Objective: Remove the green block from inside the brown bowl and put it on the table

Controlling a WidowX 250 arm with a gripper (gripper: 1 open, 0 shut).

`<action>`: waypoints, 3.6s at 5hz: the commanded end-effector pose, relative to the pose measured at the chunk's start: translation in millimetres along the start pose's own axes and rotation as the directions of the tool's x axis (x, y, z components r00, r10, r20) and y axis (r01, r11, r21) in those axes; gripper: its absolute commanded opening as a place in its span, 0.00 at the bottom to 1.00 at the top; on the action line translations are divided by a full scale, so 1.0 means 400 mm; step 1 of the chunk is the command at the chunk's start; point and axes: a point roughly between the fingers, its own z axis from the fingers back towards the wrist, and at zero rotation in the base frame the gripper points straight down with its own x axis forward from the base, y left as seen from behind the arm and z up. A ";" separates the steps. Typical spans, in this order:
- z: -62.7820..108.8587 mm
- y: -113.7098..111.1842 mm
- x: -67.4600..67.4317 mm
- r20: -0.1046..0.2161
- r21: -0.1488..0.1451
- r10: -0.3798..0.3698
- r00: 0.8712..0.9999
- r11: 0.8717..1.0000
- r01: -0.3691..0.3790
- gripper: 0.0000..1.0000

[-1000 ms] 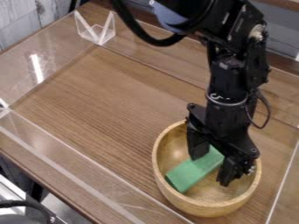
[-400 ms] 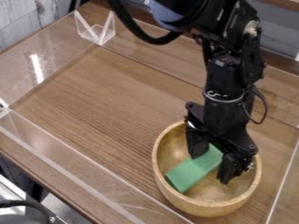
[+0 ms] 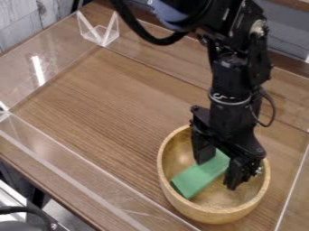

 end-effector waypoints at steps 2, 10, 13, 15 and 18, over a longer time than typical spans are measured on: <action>0.043 0.001 0.015 0.062 -0.010 0.006 0.998 1.000 -0.005 1.00; -0.051 0.017 0.016 0.067 -0.005 -0.006 0.998 1.000 0.006 0.00; -0.007 0.005 -0.001 0.043 -0.019 0.026 0.999 0.999 -0.026 0.00; 0.027 -0.001 -0.010 0.035 -0.026 0.046 0.998 0.999 -0.045 0.00; 0.248 0.023 -0.020 0.114 -0.023 0.202 0.973 0.979 -0.200 0.00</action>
